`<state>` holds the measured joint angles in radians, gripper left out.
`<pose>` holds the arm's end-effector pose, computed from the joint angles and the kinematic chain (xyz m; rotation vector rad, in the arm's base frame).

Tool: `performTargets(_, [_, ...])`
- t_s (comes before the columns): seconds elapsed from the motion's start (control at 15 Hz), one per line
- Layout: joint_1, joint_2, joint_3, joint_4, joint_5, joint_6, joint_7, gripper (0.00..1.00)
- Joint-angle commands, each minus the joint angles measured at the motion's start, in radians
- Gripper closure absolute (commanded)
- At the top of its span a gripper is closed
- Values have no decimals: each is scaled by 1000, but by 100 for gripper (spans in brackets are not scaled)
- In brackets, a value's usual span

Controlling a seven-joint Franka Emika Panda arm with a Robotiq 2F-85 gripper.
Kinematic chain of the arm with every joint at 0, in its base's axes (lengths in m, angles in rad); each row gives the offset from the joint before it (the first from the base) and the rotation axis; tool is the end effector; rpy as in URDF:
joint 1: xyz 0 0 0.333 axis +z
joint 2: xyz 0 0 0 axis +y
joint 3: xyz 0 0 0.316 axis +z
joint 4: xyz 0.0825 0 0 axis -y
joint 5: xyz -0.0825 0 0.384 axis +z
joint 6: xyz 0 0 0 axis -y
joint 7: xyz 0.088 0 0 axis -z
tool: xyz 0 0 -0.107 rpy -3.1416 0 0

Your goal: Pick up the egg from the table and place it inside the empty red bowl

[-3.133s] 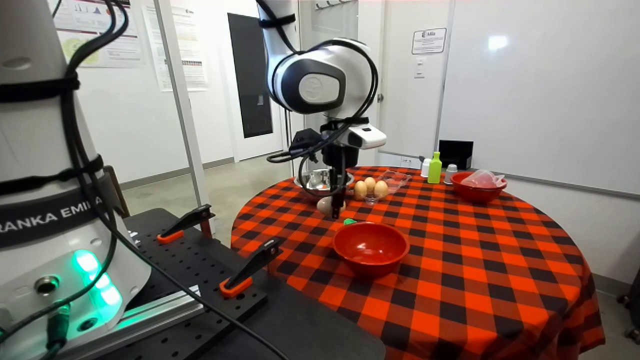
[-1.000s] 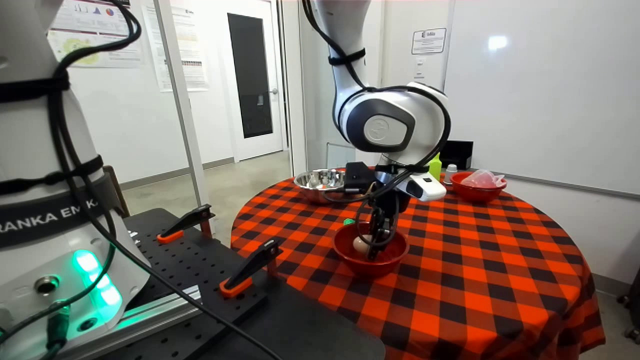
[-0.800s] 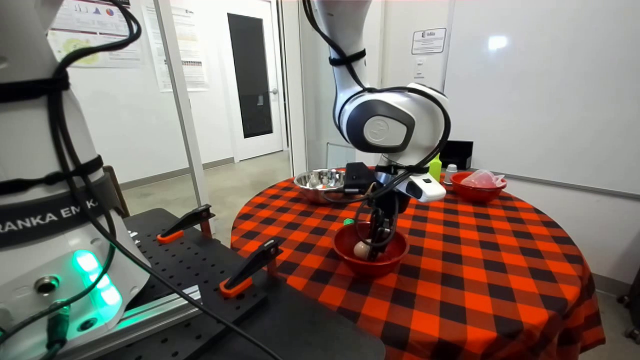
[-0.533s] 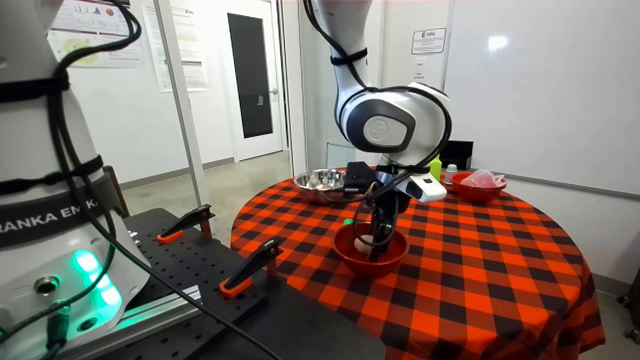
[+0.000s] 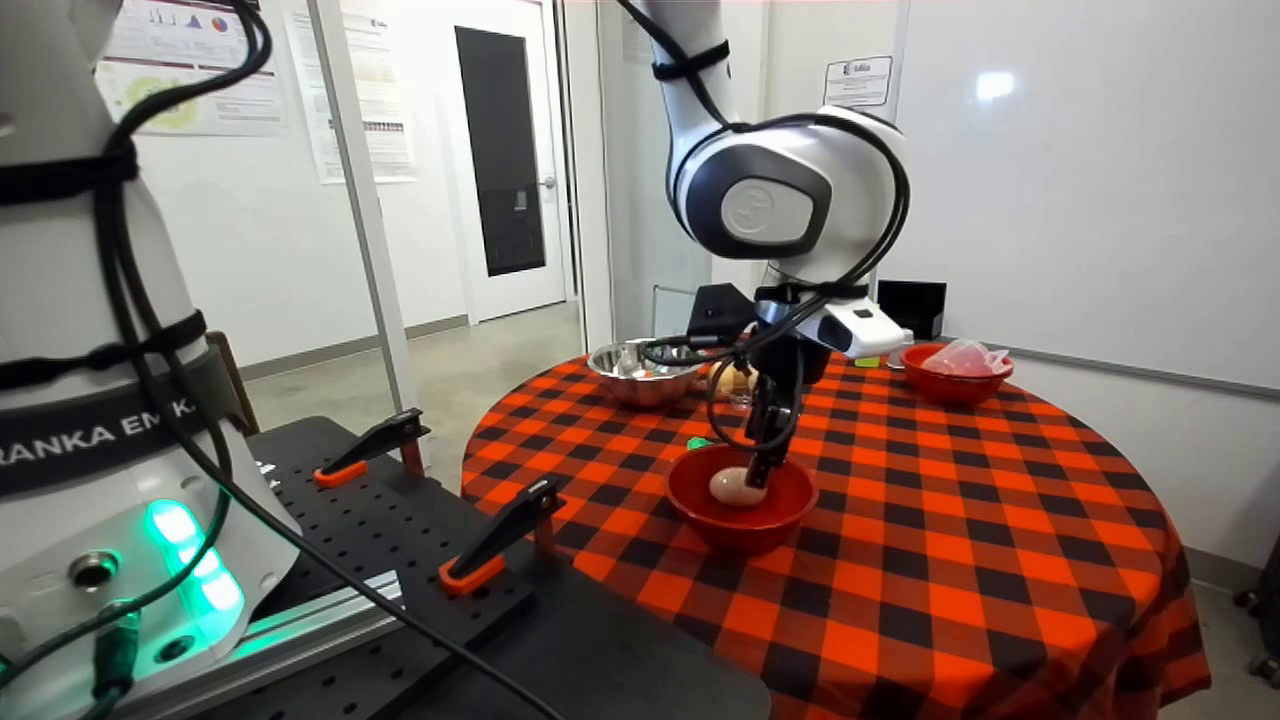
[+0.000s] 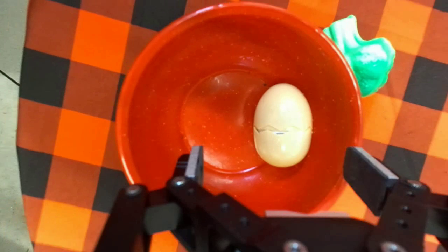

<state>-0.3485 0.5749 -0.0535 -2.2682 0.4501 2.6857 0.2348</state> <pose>0.4539 -0.2110 0.0910 -2.5845 1.4978 0.2032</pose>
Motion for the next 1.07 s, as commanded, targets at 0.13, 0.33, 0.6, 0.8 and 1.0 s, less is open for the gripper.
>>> performTargets(0.13, [18,-207,5,-165,35,18,-59,0])
performTargets(0.33, [34,-183,-11,-135,25,-3,-62,0])
performTargets(0.6, [42,-194,-17,-145,27,-3,-68,0])
performTargets(0.8, [41,-188,-19,-144,27,-3,-67,0])
performTargets(1.0, [41,-187,-19,-143,27,-3,-67,0])
